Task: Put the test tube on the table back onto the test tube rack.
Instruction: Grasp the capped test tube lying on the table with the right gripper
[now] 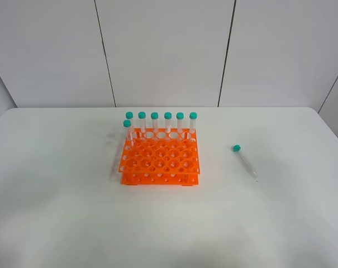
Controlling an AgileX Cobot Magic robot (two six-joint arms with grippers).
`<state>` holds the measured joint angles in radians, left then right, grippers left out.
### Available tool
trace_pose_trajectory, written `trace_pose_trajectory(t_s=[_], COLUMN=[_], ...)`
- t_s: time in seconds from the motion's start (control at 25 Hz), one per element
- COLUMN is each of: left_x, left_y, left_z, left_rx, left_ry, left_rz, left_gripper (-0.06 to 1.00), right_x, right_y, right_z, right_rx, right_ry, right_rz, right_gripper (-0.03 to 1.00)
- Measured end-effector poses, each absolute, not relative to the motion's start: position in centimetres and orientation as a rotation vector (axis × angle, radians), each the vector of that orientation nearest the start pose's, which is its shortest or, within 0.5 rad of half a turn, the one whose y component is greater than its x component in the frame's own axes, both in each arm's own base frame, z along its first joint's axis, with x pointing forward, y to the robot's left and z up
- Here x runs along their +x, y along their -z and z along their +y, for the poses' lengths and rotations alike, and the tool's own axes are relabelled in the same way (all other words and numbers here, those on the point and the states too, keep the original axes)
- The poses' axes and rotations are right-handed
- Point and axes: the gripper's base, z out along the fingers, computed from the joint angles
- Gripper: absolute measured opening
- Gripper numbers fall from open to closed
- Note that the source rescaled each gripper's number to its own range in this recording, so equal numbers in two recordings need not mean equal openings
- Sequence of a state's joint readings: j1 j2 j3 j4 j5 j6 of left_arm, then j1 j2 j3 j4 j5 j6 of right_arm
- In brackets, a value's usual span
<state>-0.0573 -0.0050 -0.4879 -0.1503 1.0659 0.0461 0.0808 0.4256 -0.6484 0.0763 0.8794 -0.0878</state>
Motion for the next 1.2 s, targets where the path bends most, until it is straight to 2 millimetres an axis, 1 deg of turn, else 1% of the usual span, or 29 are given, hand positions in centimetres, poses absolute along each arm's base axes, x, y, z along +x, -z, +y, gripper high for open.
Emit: trace_pose_trajectory(t_s=[0.04,0.16,0.32,0.44,0.48,0.56,0.68,0.8,1.0,1.2], left_x=[-0.6,-0.6,-0.6,-0.6,-0.6,-0.6,-0.6,-0.6,-0.6,-0.6], left_y=[-27.4,-27.4,-27.4,-27.4,-27.4,-27.4,-27.4,-27.4,-27.4,-27.4], left_z=[-1.2,-1.2,-1.2,-1.2,-1.2,-1.2,-1.2,-1.2,-1.2,-1.2], left_rx=[0.113,0.113,0.113,0.113,0.113,0.113,0.113,0.113,0.113,0.113], left_ry=[0.187,0.187,0.187,0.187,0.187,0.187,0.187,0.187,0.187,0.187], left_rz=[2.049,2.049,2.049,2.049,2.049,2.049,2.049,2.049,2.049,2.049], left_gripper=[0.76,0.76,0.76,0.76,0.76,0.76,0.76,0.76,0.76,0.76], right_x=[7.8,12.1,17.6,22.0,23.1,25.3,27.9,29.8,31.8,33.8], right_y=[-32.6,-32.8,-33.1,-32.2,-32.0,-31.0,-29.7,-27.9,-23.9,-20.1], right_z=[1.2,1.5,2.0,2.3,2.4,2.6,2.8,3.0,3.2,3.1], right_rx=[-0.18,-0.237,-0.292,-0.312,-0.317,-0.328,-0.334,-0.327,-0.346,-0.377], right_ry=[-0.078,-0.057,-0.044,-0.045,-0.045,-0.045,-0.047,-0.068,-0.066,-0.024], right_rz=[2.155,2.278,2.389,2.481,2.498,2.543,2.573,2.619,2.727,2.763], right_gripper=[1.0,1.0,1.0,1.0,1.0,1.0,1.0,1.0,1.0,1.0])
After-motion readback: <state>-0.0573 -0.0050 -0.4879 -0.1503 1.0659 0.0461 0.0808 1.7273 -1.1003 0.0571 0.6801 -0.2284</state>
